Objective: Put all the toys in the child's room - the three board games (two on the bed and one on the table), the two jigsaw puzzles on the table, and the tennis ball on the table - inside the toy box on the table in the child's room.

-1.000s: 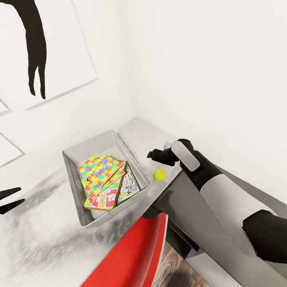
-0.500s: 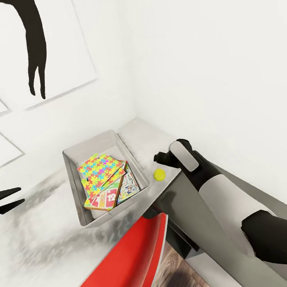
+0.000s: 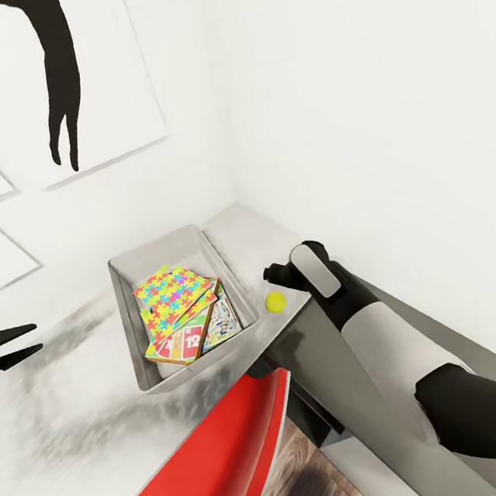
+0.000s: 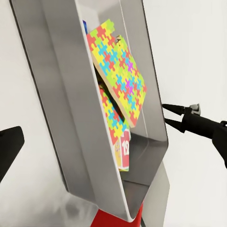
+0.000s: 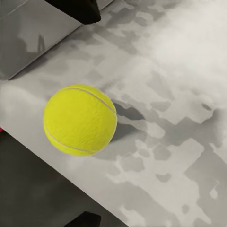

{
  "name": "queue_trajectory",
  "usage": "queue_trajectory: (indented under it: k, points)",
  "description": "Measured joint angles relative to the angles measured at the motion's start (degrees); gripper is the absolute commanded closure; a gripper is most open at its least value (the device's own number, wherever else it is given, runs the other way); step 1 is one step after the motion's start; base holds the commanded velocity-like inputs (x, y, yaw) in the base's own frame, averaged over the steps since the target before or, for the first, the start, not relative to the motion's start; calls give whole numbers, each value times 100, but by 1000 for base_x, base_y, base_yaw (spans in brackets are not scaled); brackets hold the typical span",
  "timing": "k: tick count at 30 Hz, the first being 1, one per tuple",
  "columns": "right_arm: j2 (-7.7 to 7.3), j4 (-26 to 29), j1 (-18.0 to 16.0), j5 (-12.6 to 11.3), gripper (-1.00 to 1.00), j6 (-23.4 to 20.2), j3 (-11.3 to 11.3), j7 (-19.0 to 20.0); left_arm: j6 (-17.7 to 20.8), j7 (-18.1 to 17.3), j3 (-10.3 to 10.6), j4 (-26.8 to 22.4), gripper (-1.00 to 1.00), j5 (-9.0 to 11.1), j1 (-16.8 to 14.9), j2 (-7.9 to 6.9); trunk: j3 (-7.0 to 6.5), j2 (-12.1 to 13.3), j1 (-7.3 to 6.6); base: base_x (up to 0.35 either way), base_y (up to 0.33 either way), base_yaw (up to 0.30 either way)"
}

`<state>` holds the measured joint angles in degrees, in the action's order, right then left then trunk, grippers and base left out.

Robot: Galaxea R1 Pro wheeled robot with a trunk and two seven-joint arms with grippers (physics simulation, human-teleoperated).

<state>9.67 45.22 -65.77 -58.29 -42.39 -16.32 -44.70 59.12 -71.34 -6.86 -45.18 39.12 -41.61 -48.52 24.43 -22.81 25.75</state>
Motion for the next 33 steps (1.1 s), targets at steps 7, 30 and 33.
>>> queue_trajectory:
  k: [7, 30, 33]
  points:
    - [3, -1, 0, 0, -100, -10, -5, -2, 0, 0, 4, 1, -100, 0, 0, 3, 4, 0, 0, 0, 0, 0]
    - [9, -1, -4, -6, -100, -37, -7, -2, -1, -9, -2, 0, -100, -1, 0, 3, 181, 0, 0, 0, 0, 0]
    - [17, -1, -3, -19, -100, -40, -7, 0, -1, -9, -2, -1, -100, -1, 0, 3, 209, 0, 0, 0, 0, 0]
